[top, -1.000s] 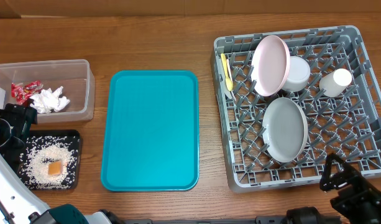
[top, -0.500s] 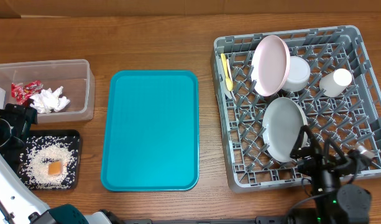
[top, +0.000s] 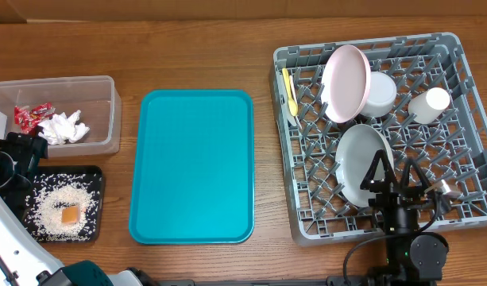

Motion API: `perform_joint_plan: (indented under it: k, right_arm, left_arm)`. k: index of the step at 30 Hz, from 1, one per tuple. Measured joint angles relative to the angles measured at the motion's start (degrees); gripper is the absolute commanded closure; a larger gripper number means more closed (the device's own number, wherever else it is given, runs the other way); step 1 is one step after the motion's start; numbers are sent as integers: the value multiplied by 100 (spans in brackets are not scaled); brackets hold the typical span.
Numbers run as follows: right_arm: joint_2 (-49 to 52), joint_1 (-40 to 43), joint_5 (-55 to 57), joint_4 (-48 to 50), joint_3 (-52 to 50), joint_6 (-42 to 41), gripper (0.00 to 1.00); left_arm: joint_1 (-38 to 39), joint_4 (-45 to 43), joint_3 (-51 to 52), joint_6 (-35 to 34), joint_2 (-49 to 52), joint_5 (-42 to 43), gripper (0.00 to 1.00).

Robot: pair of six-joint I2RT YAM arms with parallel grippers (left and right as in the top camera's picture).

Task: Sort waste into correct bins and load items into the dishwasher rack

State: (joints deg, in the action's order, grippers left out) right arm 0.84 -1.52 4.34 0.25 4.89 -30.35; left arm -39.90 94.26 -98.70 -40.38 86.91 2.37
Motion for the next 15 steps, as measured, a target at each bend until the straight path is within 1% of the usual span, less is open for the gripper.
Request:
perform_joint_plan:
  k: [3, 6, 12, 15]
  right_arm:
    - [0, 2, -162, 372, -219, 339, 0]
    - [0, 35, -378, 463, -341, 752, 0]
    - [0, 105, -562, -22, -382, 1504, 0]
    - [-9, 107, -575, -323, -382, 1694, 0]
  left_arm:
    - [0, 2, 0, 0, 0, 0, 0]
    - [0, 2, 0, 0, 0, 0, 0]
    - [0, 2, 0, 0, 0, 0, 0]
    - [0, 2, 0, 0, 0, 0, 0]
